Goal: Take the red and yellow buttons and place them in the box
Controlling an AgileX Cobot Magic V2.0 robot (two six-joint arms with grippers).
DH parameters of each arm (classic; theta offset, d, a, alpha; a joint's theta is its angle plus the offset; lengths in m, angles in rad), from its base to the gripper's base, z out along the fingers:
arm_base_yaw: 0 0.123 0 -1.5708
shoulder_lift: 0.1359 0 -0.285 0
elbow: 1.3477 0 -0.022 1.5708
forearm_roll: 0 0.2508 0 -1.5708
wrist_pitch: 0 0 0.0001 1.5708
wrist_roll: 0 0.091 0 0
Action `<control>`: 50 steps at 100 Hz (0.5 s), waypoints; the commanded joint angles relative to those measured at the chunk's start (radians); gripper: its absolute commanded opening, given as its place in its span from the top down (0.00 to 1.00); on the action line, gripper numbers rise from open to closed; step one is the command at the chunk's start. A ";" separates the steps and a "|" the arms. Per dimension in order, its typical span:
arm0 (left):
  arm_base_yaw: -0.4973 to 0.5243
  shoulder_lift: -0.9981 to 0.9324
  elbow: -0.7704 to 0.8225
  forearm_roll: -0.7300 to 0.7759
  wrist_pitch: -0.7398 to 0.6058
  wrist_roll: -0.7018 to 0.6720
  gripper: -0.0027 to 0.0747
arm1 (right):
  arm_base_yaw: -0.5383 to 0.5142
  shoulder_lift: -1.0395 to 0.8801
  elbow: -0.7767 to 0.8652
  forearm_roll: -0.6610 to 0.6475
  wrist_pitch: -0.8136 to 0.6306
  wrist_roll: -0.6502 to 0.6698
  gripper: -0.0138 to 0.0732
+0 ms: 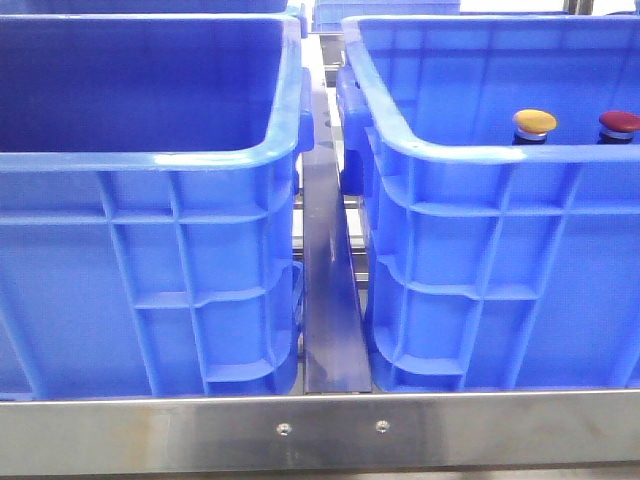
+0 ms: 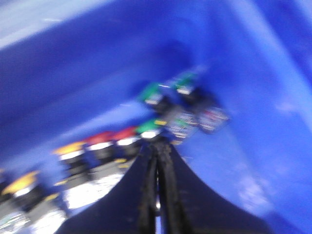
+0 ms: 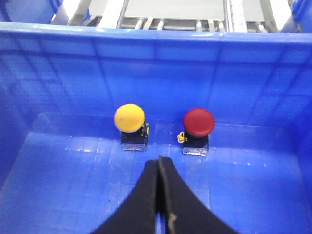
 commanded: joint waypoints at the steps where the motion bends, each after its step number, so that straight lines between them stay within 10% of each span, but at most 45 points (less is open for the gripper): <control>1: 0.003 -0.078 0.020 0.073 -0.092 -0.074 0.99 | -0.002 -0.071 0.005 0.005 -0.043 -0.014 0.96; 50: 0.125 -0.395 0.436 0.075 -0.286 -0.153 0.99 | 0.120 -0.317 0.101 0.005 -0.052 -0.014 0.96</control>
